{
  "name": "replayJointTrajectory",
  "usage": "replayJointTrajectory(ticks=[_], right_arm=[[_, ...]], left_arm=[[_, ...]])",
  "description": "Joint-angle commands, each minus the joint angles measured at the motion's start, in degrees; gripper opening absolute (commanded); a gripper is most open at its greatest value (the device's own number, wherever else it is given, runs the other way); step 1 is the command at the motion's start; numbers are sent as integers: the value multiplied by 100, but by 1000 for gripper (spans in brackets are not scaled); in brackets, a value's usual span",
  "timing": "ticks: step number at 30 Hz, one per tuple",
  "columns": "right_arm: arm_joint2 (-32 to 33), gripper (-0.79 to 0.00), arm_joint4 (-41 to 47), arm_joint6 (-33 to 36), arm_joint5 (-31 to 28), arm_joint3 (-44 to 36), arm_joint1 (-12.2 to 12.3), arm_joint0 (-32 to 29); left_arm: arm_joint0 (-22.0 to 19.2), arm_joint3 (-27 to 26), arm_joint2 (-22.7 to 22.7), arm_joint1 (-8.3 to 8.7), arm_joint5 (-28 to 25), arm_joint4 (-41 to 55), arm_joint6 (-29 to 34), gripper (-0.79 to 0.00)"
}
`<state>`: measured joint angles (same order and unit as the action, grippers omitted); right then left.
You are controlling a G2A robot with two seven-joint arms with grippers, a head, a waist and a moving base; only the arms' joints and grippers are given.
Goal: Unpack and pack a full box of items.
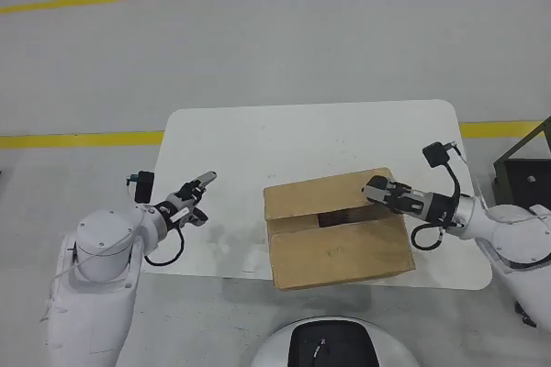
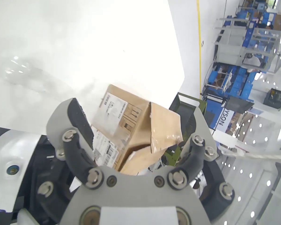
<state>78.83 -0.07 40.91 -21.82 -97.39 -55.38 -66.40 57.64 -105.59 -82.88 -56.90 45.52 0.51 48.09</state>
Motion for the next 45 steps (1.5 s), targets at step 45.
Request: replayJointTrajectory(ticks=[45], right_arm=[[491,-785,-2921,-1359,-447,-591,43,-2002]], left_arm=[[26,-592,758,-69,-648,257,-148,0]])
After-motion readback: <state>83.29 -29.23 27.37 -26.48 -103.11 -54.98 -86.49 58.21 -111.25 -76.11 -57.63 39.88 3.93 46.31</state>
